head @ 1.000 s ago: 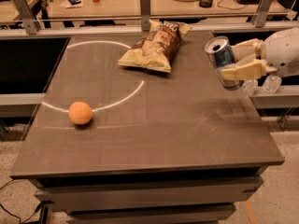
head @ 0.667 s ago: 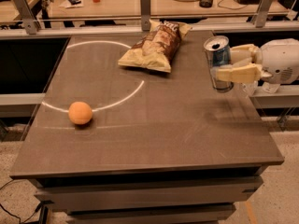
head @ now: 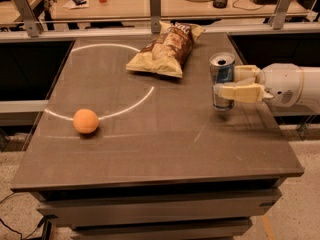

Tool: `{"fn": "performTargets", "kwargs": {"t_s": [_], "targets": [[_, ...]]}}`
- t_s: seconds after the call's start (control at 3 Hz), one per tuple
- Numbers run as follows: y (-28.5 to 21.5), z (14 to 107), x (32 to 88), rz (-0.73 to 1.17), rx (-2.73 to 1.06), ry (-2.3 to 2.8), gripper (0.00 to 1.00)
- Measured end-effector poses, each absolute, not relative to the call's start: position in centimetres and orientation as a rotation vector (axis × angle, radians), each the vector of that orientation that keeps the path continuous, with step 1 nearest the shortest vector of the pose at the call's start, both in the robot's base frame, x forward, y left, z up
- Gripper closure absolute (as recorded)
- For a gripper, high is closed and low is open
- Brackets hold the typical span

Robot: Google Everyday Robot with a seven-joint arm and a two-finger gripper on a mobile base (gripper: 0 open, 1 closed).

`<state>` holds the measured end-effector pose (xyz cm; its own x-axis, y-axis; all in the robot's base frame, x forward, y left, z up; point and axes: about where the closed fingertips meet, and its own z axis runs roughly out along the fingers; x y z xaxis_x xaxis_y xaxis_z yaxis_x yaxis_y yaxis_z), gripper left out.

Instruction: Place redbull can upright

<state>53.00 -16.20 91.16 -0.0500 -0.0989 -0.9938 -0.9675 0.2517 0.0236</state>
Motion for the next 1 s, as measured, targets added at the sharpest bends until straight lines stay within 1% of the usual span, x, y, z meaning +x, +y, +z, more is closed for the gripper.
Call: {"fn": "performTargets", "kwargs": {"t_s": [0.33,1.0], "targets": [[-15.68,89.73,52.95,1.039,-1.037,1.379,1.0],[-15.04,89.28,52.63,1.05,-1.027,1.253,1.0]]}}
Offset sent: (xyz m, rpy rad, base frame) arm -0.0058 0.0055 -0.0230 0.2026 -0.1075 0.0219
